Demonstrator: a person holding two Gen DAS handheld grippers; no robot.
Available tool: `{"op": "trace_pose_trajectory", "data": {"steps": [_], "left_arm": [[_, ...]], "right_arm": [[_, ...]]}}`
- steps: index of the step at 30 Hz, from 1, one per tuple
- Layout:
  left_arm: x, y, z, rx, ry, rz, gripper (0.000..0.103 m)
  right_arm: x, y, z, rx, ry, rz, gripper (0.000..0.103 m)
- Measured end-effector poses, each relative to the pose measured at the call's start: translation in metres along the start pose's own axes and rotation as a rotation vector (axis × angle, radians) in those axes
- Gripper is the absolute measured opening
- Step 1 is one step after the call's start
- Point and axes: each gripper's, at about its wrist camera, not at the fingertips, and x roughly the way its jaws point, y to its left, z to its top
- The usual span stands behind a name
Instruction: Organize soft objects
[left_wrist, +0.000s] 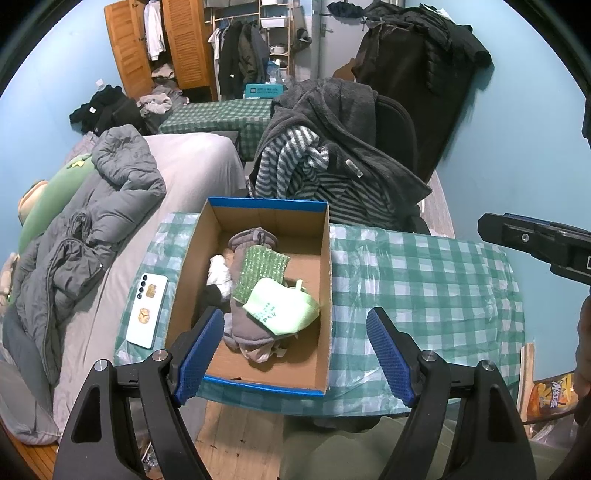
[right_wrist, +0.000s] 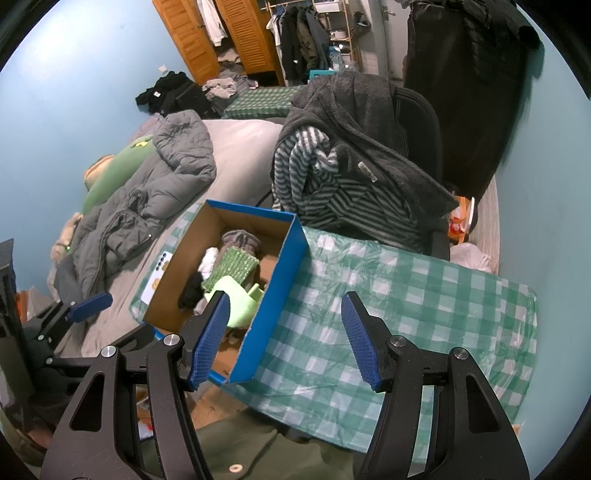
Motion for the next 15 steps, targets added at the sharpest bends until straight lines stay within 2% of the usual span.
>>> {"op": "trace_pose_trajectory", "data": {"steps": [15], "left_arm": [[0.0032, -0.0082, 0.0011, 0.01, 0.007, -0.008, 0.081]], "right_arm": [[0.0003, -0.0002, 0.0005, 0.003, 0.001, -0.001, 0.062]]}}
